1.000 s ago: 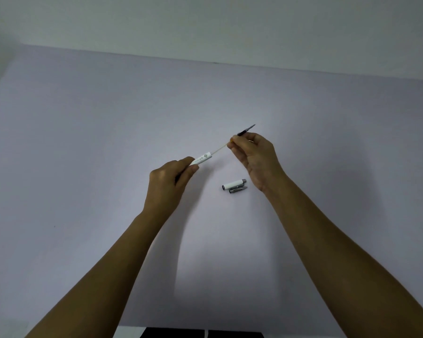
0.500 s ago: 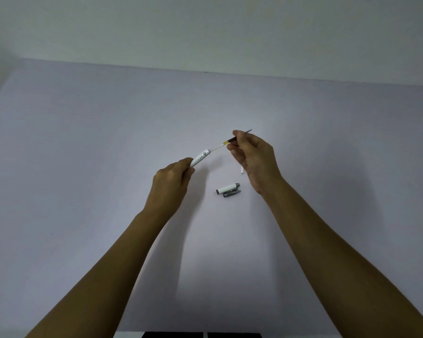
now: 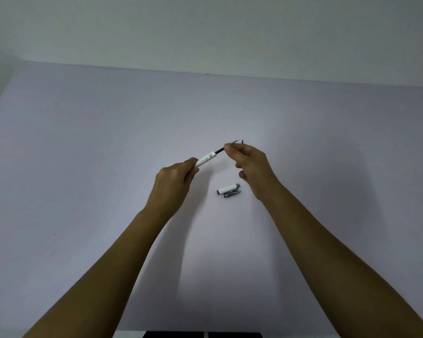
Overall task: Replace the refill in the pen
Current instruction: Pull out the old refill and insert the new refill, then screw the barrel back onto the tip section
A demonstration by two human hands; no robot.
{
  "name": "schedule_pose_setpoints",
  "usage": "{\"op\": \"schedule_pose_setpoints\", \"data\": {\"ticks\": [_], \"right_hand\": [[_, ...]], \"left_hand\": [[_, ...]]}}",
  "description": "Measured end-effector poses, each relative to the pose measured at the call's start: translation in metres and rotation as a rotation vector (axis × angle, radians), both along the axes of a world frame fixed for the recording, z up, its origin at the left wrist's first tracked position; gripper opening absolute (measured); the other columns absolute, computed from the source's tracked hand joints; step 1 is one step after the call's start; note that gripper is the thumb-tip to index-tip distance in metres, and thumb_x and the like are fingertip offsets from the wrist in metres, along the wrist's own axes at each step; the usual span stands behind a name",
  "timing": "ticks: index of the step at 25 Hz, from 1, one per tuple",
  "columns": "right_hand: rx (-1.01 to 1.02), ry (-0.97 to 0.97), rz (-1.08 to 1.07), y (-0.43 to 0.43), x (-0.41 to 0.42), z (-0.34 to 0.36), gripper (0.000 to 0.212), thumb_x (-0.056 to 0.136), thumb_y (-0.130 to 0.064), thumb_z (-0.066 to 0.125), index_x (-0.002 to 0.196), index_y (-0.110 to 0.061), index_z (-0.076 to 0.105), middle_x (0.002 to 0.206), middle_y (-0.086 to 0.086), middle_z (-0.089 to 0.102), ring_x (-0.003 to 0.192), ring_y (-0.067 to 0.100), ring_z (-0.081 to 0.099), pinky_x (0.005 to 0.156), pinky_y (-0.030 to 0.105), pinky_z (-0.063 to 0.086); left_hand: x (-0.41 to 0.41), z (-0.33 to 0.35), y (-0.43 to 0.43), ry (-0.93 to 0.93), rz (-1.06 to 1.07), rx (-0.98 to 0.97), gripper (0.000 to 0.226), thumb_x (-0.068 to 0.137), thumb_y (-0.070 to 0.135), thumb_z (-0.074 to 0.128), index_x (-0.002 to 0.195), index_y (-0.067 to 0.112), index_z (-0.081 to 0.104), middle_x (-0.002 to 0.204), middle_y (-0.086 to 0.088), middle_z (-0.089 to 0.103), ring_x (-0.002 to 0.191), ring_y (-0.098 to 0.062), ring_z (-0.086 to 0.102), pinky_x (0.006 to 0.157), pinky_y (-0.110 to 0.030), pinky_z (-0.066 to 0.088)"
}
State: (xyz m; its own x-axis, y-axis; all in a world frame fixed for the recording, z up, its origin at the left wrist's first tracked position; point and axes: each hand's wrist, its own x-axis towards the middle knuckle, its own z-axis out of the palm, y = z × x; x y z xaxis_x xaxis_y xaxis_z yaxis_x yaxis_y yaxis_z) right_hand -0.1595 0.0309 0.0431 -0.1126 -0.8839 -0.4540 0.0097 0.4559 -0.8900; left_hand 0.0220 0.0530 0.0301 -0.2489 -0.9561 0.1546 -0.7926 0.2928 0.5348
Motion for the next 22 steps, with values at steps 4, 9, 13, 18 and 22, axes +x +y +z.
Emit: {"op": "schedule_pose_setpoints", "data": {"ticks": [4, 9, 13, 18, 22], "right_hand": [[0.035, 0.002, -0.097, 0.004, -0.010, -0.020, 0.012, 0.080, -0.039, 0.066, 0.085, -0.029, 0.068, 0.083, -0.010, 0.059, 0.069, 0.006, 0.050, 0.056, 0.018, 0.037], [0.015, 0.480, -0.164, 0.049, -0.016, -0.079, 0.017, 0.083, -0.029, 0.068, 0.088, -0.013, 0.065, 0.071, -0.009, 0.060, 0.070, 0.010, 0.056, 0.065, 0.012, 0.043], [0.005, 0.576, -0.146, 0.062, -0.008, -0.098, 0.017, 0.080, -0.029, 0.071, 0.081, -0.014, 0.061, 0.071, -0.003, 0.060, 0.067, 0.013, 0.056, 0.066, 0.028, 0.047], [0.068, 0.633, -0.133, 0.050, -0.007, -0.098, 0.022, 0.081, -0.030, 0.070, 0.085, -0.009, 0.065, 0.079, 0.000, 0.066, 0.071, 0.014, 0.057, 0.066, 0.025, 0.043], [0.107, 0.632, -0.120, 0.049, -0.009, -0.095, 0.023, 0.079, -0.027, 0.073, 0.089, -0.008, 0.065, 0.083, 0.003, 0.068, 0.074, 0.014, 0.057, 0.069, 0.026, 0.045]], "left_hand": [[0.002, -0.003, -0.001, 0.024, 0.013, 0.007, 0.014, 0.095, 0.013, 0.049, 0.092, 0.002, 0.059, 0.061, -0.018, 0.055, 0.054, -0.037, 0.045, 0.053, -0.043, 0.042], [0.002, -0.009, 0.000, 0.052, 0.015, 0.021, 0.016, 0.095, 0.014, 0.048, 0.092, 0.002, 0.058, 0.063, -0.020, 0.059, 0.055, -0.039, 0.049, 0.055, -0.048, 0.048], [0.005, -0.012, 0.001, 0.039, 0.025, 0.022, 0.016, 0.095, 0.014, 0.048, 0.090, 0.002, 0.058, 0.063, -0.020, 0.060, 0.054, -0.038, 0.050, 0.054, -0.048, 0.047], [0.007, -0.015, 0.001, 0.042, 0.026, 0.023, 0.016, 0.095, 0.013, 0.048, 0.089, 0.002, 0.058, 0.062, -0.020, 0.060, 0.052, -0.037, 0.050, 0.052, -0.046, 0.046], [0.007, -0.017, 0.002, 0.036, 0.021, 0.037, 0.016, 0.095, 0.013, 0.048, 0.090, 0.002, 0.058, 0.062, -0.020, 0.060, 0.052, -0.037, 0.051, 0.053, -0.046, 0.047]]}}
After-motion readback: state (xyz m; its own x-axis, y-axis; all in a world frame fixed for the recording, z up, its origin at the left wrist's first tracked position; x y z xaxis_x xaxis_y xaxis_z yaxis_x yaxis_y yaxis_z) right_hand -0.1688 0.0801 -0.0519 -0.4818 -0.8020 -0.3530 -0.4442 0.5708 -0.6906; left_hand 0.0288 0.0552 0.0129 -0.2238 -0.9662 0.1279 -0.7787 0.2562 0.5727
